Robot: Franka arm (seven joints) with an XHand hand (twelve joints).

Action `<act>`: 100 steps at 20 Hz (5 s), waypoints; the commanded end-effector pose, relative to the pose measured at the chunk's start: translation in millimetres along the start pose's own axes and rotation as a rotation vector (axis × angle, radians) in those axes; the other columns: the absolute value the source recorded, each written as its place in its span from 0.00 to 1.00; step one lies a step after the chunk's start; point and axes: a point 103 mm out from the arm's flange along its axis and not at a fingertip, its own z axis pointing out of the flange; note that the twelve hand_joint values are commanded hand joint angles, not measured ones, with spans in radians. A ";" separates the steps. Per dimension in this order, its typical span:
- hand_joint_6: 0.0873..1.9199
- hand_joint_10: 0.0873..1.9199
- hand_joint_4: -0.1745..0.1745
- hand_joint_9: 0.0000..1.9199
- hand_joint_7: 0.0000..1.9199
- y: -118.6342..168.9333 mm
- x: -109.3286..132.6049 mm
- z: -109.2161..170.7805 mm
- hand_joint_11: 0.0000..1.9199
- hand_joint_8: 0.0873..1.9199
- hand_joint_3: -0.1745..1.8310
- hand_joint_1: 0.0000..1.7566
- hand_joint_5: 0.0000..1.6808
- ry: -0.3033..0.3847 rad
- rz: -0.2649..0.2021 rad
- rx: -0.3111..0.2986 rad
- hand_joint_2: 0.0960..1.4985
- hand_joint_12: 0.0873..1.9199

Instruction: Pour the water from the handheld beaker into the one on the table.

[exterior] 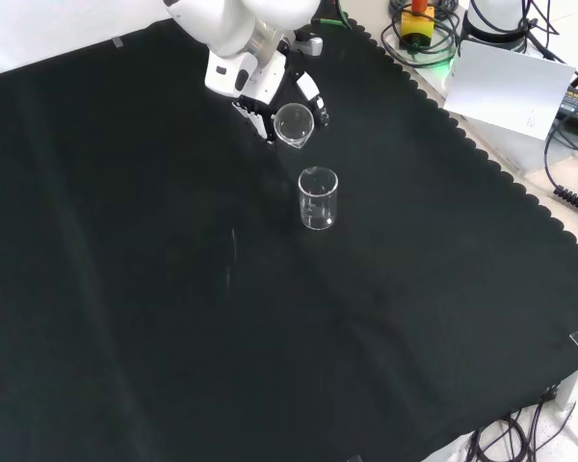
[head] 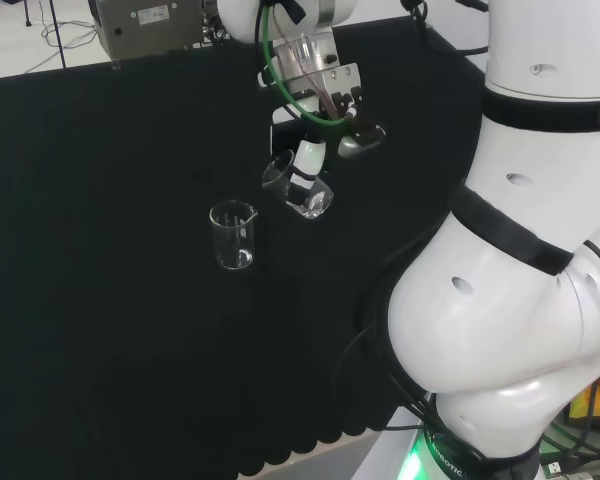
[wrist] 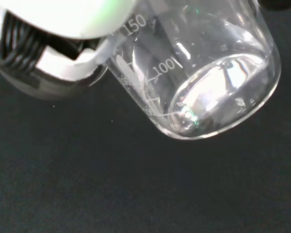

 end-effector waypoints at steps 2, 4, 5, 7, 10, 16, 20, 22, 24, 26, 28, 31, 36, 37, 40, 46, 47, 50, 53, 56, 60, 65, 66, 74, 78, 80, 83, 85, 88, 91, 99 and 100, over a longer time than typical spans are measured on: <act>0.29 0.00 0.00 0.90 0.71 2.8 11.1 -1.8 0.76 0.28 0.45 0.75 0.77 -0.061 0.023 0.065 0.36 0.30; 0.29 0.00 0.00 0.90 0.71 4.3 14.9 -1.1 0.76 0.28 0.45 0.75 0.77 -0.076 0.031 0.080 0.36 0.30; 0.29 0.00 0.00 0.90 0.71 5.2 16.9 -0.6 0.76 0.28 0.45 0.75 0.77 -0.085 0.034 0.087 0.36 0.30; 0.29 0.00 0.00 0.90 0.70 6.8 20.7 -0.3 0.76 0.28 0.45 0.75 0.77 -0.099 0.040 0.099 0.36 0.30; 0.29 0.00 0.00 0.90 0.70 8.6 27.3 -1.3 0.76 0.28 0.45 0.75 0.77 -0.117 0.041 0.111 0.36 0.30; 0.30 0.00 0.00 0.90 0.70 11.8 39.7 -5.8 0.76 0.28 0.45 0.75 0.77 -0.156 0.052 0.143 0.36 0.30; 0.30 0.00 0.00 0.90 0.70 14.0 46.5 -8.2 0.76 0.29 0.46 0.75 0.77 -0.181 0.068 0.171 0.36 0.30; 0.30 0.00 0.00 0.90 0.70 15.5 49.5 -9.1 0.76 0.29 0.46 0.75 0.77 -0.194 0.078 0.183 0.36 0.30; 0.30 0.00 0.00 0.90 0.70 16.7 52.2 -10.3 0.76 0.29 0.46 0.75 0.77 -0.202 0.086 0.194 0.36 0.30; 0.30 0.00 0.00 0.90 0.70 18.1 55.0 -11.4 0.76 0.29 0.46 0.75 0.77 -0.210 0.090 0.201 0.35 0.30; 0.30 0.00 0.00 0.90 0.70 19.5 57.0 -12.3 0.76 0.29 0.46 0.75 0.77 -0.217 0.094 0.211 0.35 0.30; 0.30 0.00 0.00 0.90 0.70 21.3 58.7 -13.1 0.76 0.29 0.46 0.75 0.77 -0.223 0.104 0.234 0.35 0.30; 0.31 0.01 0.00 0.90 0.70 24.1 61.1 -14.6 0.76 0.29 0.46 0.75 0.77 -0.237 0.119 0.261 0.35 0.30; 0.31 0.01 0.00 0.90 0.70 24.6 61.6 -14.9 0.76 0.29 0.46 0.75 0.77 -0.238 0.122 0.266 0.35 0.30; 0.31 0.01 0.00 0.90 0.70 25.8 64.0 -16.2 0.76 0.29 0.46 0.75 0.77 -0.249 0.127 0.281 0.35 0.30; 0.31 0.01 0.00 0.90 0.70 24.8 68.1 -21.9 0.76 0.30 0.46 0.75 0.77 -0.281 0.143 0.303 0.35 0.30; 0.31 0.01 0.00 0.90 0.70 24.3 68.4 -22.8 0.76 0.30 0.46 0.75 0.77 -0.284 0.146 0.306 0.35 0.30; 0.31 0.01 0.00 0.90 0.70 22.3 69.3 -25.5 0.76 0.30 0.47 0.75 0.77 -0.291 0.154 0.310 0.35 0.30; 0.31 0.01 0.00 0.90 0.70 21.4 71.7 -27.6 0.76 0.30 0.47 0.75 0.77 -0.297 0.157 0.322 0.35 0.30; 0.31 0.01 0.00 0.90 0.70 21.1 74.3 -27.8 0.76 0.30 0.47 0.75 0.77 -0.307 0.161 0.333 0.35 0.30; 0.32 0.01 0.00 0.90 0.70 21.3 76.4 -26.1 0.76 0.30 0.47 0.75 0.77 -0.310 0.172 0.351 0.35 0.30; 0.32 0.01 0.00 0.90 0.70 24.1 81.8 -24.7 0.76 0.31 0.47 0.75 0.76 -0.325 0.186 0.377 0.35 0.30; 0.32 0.01 0.00 0.90 0.70 24.3 82.2 -24.5 0.76 0.31 0.47 0.75 0.76 -0.327 0.188 0.382 0.35 0.30; 0.32 0.01 0.00 0.90 0.70 22.9 84.8 -26.6 0.76 0.31 0.47 0.75 0.76 -0.358 0.210 0.393 0.35 0.30; 0.32 0.01 0.00 0.90 0.69 22.8 85.9 -26.7 0.76 0.31 0.47 0.75 0.76 -0.369 0.217 0.406 0.35 0.30; 0.32 0.01 0.00 0.90 0.69 23.7 89.8 -27.6 0.76 0.31 0.47 0.75 0.76 -0.375 0.219 0.412 0.35 0.30; 0.33 0.01 0.00 0.90 0.69 24.9 93.6 -28.2 0.76 0.31 0.47 0.75 0.76 -0.381 0.222 0.417 0.35 0.30; 0.33 0.01 0.00 0.90 0.69 25.8 95.1 -28.6 0.76 0.31 0.47 0.75 0.76 -0.386 0.223 0.422 0.35 0.30; 0.33 0.01 0.00 0.90 0.69 26.7 96.1 -29.2 0.76 0.31 0.47 0.75 0.76 -0.388 0.230 0.432 0.35 0.30; 0.33 0.01 0.00 0.90 0.69 26.9 95.6 -29.1 0.76 0.32 0.47 0.75 0.76 -0.384 0.250 0.442 0.35 0.30; 0.33 0.01 0.00 0.90 0.69 26.4 96.7 -30.2 0.76 0.32 0.47 0.75 0.76 -0.382 0.263 0.455 0.35 0.30; 0.33 0.01 0.00 0.90 0.69 26.2 96.5 -30.1 0.76 0.32 0.47 0.75 0.76 -0.383 0.265 0.454 0.35 0.30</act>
